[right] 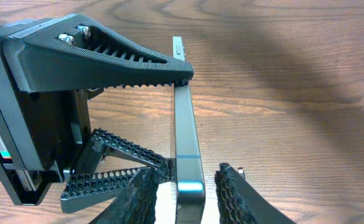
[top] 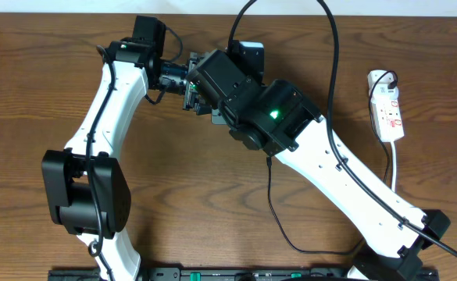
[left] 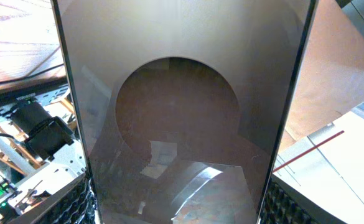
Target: Plug charger to phone and switch on socket
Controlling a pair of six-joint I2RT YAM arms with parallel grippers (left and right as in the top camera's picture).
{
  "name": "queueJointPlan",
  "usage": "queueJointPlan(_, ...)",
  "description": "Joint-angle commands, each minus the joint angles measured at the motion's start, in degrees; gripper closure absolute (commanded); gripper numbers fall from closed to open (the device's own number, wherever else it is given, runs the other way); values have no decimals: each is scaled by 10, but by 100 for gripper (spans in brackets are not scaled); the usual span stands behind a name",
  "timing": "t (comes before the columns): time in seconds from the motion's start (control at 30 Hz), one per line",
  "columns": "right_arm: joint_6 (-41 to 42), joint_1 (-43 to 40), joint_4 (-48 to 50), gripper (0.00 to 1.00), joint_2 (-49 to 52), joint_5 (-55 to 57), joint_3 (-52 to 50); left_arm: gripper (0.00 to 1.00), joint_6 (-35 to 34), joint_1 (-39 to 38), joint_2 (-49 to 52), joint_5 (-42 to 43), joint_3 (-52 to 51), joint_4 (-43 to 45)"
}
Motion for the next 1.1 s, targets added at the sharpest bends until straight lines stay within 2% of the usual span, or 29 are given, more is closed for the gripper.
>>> queueJointPlan(0.0,5,-1,-1,72,-13,9,2,32,-5,3,-16,33,16,-1)
queueJointPlan(0.7,7,-1,-1,85,-13,-2,2,32,-5,3,-16,33,16,-1)
queueJointPlan(1.07,7,-1,-3,88,-13,-2,2,32,-5,3,-16,33,16,-1)
